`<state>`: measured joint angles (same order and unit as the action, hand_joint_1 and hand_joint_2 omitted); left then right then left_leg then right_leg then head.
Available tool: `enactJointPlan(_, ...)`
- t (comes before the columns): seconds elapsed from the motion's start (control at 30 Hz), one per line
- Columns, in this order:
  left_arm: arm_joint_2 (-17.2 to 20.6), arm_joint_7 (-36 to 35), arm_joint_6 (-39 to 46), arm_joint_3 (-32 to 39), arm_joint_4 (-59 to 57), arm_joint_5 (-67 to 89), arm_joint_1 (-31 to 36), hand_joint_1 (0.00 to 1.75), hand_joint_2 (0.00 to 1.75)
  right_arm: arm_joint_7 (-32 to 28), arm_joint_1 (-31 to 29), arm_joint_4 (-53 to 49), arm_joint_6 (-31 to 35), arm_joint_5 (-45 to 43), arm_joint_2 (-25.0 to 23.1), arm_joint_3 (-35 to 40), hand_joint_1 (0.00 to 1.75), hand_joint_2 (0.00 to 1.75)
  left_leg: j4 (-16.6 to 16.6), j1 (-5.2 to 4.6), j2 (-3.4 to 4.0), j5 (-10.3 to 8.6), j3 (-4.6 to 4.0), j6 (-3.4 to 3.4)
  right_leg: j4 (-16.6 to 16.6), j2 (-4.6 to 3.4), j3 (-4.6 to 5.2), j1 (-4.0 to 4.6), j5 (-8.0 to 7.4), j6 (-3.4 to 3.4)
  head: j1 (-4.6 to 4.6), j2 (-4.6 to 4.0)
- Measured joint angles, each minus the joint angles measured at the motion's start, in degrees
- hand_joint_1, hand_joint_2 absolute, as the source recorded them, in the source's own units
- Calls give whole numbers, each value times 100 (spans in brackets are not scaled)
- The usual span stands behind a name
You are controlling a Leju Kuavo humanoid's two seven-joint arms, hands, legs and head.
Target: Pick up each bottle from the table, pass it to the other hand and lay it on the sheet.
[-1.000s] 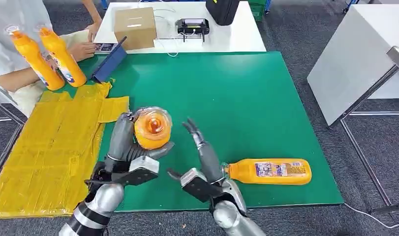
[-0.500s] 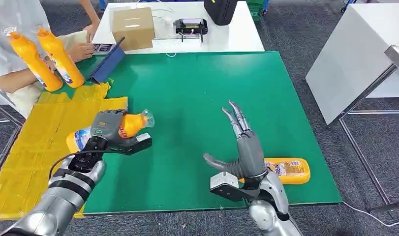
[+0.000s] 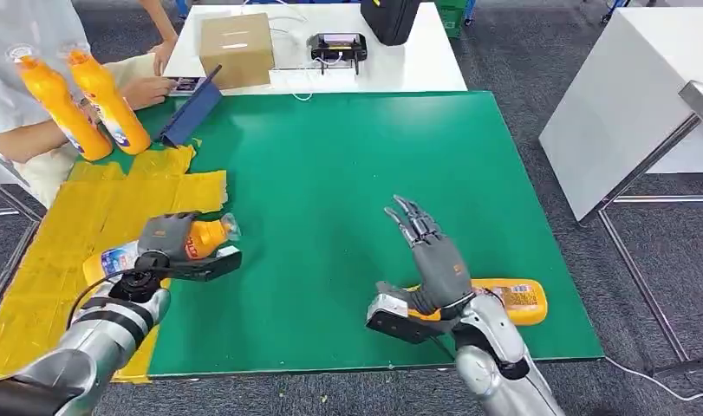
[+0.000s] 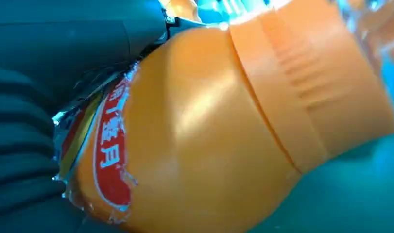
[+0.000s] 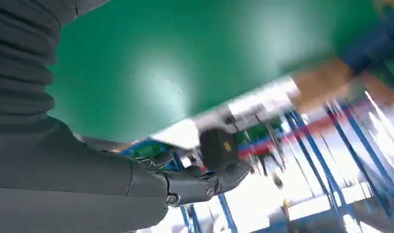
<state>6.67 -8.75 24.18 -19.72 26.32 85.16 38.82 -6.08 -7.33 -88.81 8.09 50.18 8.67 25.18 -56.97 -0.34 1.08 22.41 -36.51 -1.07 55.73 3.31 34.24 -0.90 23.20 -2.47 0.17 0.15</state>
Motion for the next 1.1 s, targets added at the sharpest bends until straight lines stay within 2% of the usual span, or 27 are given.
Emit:
enactJointPlan(0.17, -142, 1080, 403, 359, -9, -992, -221, 0, 175, 374, 9, 386, -169, 431, 451, 129, 0, 175, -2, -4, -4, -1, -1, -2, 0, 3, 2, -5, 0, -1, 0, 0)
enactJointPlan(0.23, -273, 1676, 397, 582, 221, -1641, -365, 0, 175, 556, 93, 427, -239, 604, 641, 142, 0, 175, -3, -10, -10, 1, -1, -4, -1, 5, 0, -12, 5, -8, -2, 0)
enactJointPlan(0.3, -407, 1929, 456, 678, 637, -1969, -644, 0, 175, 656, 244, 431, -278, 684, 808, 129, 0, 175, -3, -14, -11, 7, -2, -11, -2, 5, 0, -14, 6, -9, -2, 0)
enactJointPlan(0.6, -649, 1946, 873, 693, 2715, -2423, -1776, 0, 175, 1036, 1153, 206, -313, 1010, 1382, -343, 0, 175, -2, -14, -3, 29, -5, -10, -7, 0, 5, -13, 9, -13, -2, 0)
enactJointPlan(0.9, -706, 2104, 1127, 698, 4060, -2772, -2449, 0, 175, 1526, 1537, 16, -379, 1283, 1633, -776, 0, 175, -2, -14, -1, 29, 0, -11, -8, -1, 1, -14, 10, -12, -2, 0)
enactJointPlan(1.1, -782, 2183, 1044, 637, 4578, -2877, -2671, 0, 175, 1854, 1456, 195, -433, 1774, 1605, -985, 0, 175, -2, -15, -1, 30, 6, -12, -9, -2, -6, -15, 9, -13, -2, 0)
